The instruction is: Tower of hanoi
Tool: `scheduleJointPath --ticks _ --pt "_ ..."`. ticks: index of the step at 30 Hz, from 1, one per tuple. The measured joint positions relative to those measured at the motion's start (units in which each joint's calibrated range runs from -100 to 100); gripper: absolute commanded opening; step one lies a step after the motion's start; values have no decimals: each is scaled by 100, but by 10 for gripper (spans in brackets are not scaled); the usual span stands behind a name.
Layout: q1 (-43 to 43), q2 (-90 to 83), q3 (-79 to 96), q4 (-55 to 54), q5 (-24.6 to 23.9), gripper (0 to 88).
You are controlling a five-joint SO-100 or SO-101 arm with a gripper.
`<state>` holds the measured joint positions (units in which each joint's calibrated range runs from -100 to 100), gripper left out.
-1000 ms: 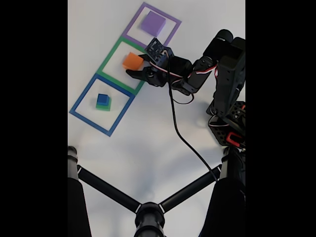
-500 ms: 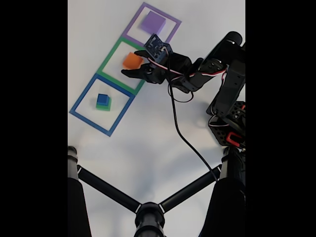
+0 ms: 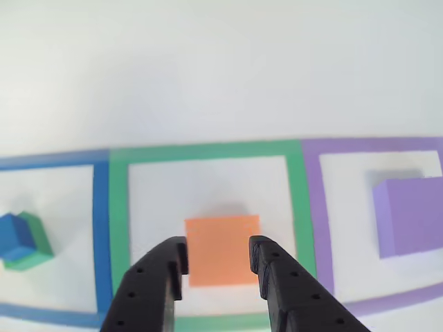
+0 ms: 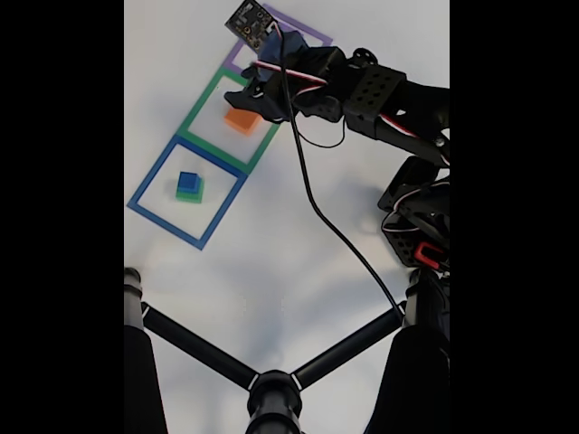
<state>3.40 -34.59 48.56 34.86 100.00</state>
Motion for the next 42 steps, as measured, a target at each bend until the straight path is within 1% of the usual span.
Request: scheduleJointPath --ticks 5,9,13,15,17,20,22,23,26,29,31,32,35,39,42 --pt "-243 -227 -1531 2525 0 0" --pt "-622 -227 -2761 4218 -372 0" --pt "-865 -235 -3699 5303 -900 0" --pt "-1108 -235 -4120 5770 -900 0" --pt "-1234 -294 -4447 6157 -1037 0" --pt "-1380 -445 -4671 6340 -1292 0" --pt "-1555 -521 -4688 6363 -1252 0" --pt "-1584 -554 -4688 6363 -1174 0" --pt "-1594 -688 -4508 6363 -1135 0" --pt "-1710 -898 -3880 6031 -607 6" --pt "-1730 -1108 -3269 5564 -235 10" --pt "-1730 -1217 -2933 5295 -176 11" --pt "-1730 -1444 -1927 4329 -78 28" --pt "-1730 -1503 -662 2849 -78 102" --pt "-1730 -1537 275 1694 -78 174"
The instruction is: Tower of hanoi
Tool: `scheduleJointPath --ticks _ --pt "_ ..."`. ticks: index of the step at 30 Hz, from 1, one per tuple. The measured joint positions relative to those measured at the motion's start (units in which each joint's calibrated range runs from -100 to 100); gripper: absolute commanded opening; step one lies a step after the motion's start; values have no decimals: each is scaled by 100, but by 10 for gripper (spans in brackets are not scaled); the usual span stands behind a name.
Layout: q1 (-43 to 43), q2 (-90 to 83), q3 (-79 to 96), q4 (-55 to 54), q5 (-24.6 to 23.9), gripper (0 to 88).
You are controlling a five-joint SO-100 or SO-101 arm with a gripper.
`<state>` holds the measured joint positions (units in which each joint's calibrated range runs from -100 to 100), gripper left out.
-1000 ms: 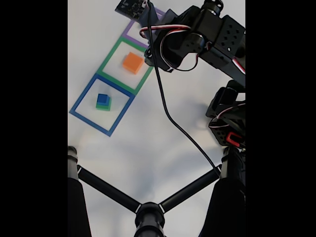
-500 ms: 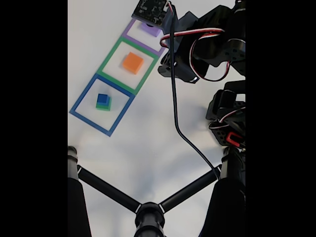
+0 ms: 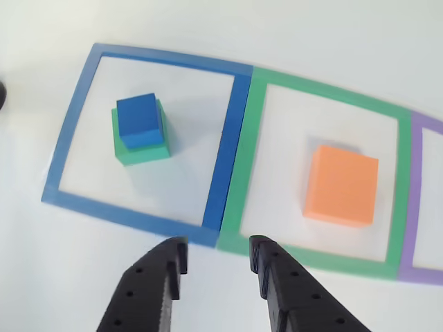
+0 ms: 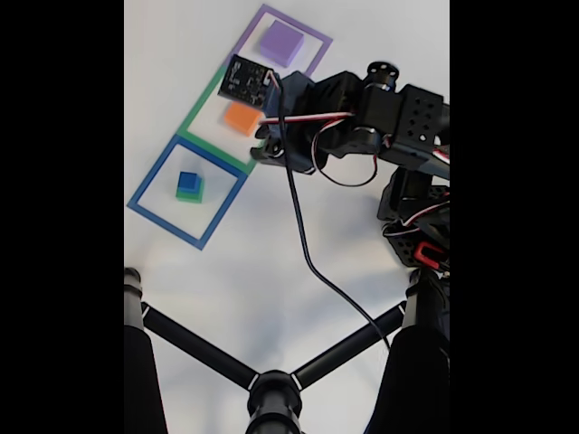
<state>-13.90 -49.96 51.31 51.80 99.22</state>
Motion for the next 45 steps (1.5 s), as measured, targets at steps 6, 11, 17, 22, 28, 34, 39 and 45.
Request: scheduleJointPath --ticks 6,11,17,22,28,34,39,45 --pt "-49 -8 1712 -2382 0 266" --pt "-233 -8 2572 -3791 0 280" --pt "-398 445 3080 -5144 0 282" --pt "-466 1301 3114 -6229 0 280" --pt "-466 2368 3054 -7194 0 275" --pt "-466 3459 2563 -7938 78 276" --pt "-476 3980 2254 -8231 78 274" --pt "-476 4450 1970 -8492 78 268"
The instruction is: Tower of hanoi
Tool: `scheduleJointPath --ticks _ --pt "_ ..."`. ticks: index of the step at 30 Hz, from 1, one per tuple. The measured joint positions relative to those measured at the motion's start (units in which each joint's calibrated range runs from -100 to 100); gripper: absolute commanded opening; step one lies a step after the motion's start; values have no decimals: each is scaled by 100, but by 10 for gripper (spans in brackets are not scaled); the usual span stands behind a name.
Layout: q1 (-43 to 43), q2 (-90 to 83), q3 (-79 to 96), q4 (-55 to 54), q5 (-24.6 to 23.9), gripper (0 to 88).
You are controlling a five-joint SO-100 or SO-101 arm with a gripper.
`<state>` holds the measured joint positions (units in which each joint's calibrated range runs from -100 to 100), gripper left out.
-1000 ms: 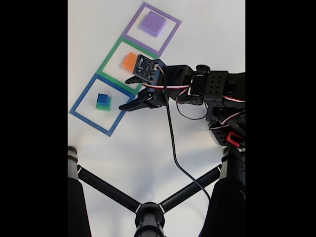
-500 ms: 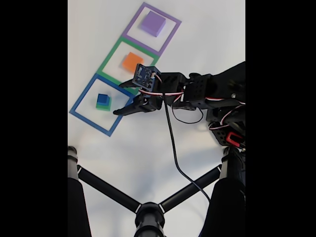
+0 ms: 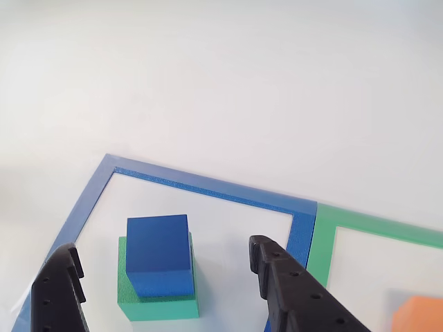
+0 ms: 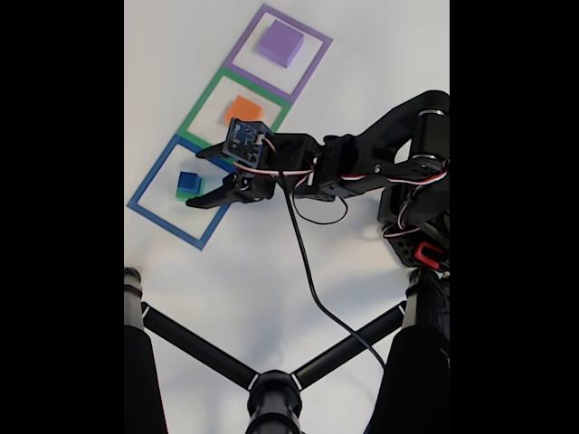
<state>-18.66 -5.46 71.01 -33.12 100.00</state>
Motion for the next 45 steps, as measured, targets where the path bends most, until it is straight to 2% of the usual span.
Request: scheduleJointPath --ticks 7,24,33,45 --pt "-126 470 -404 -79 0 264" --pt "-292 814 -680 -127 -59 163" --pt "-398 882 -688 -127 -59 138" --pt "-418 882 -714 -71 -59 32"
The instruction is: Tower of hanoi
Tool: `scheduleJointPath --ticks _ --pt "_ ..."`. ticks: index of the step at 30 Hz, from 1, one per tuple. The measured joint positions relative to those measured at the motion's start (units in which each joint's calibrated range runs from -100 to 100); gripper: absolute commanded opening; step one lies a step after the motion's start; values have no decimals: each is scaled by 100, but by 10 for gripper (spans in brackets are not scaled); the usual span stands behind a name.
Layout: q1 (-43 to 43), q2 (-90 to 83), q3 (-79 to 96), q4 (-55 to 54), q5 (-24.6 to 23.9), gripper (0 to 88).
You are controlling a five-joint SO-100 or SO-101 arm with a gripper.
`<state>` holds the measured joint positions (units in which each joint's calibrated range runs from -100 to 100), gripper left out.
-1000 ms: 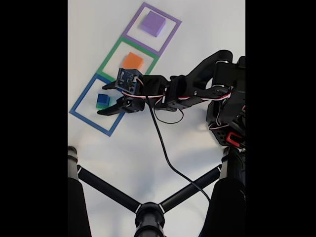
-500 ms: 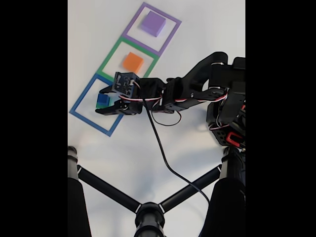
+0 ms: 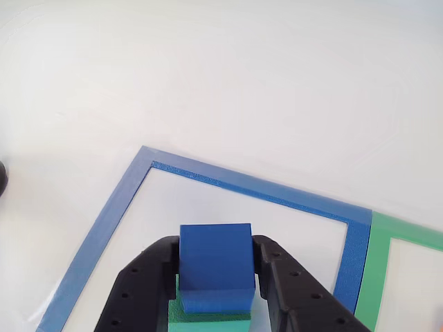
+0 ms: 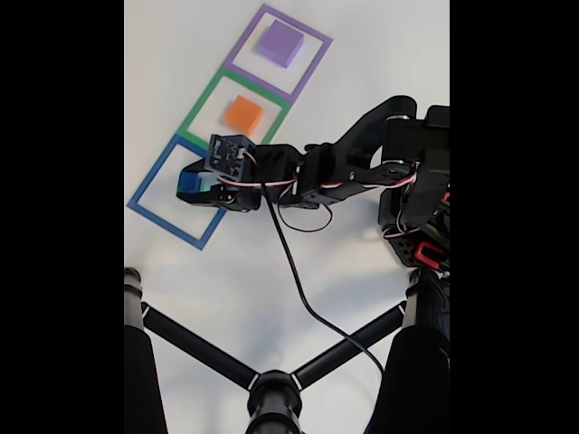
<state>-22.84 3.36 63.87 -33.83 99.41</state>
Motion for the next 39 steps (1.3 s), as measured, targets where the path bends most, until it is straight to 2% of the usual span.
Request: scheduleJointPath --ticks 10,15,22,32,39 --pt "-10 -17 -172 269 0 15" --pt "-10 -504 -447 1124 59 11" --pt "311 -2040 -989 3585 59 11" --pt "1030 -3518 -3080 8168 59 12" --pt "1234 -3778 -5394 10906 -920 12"
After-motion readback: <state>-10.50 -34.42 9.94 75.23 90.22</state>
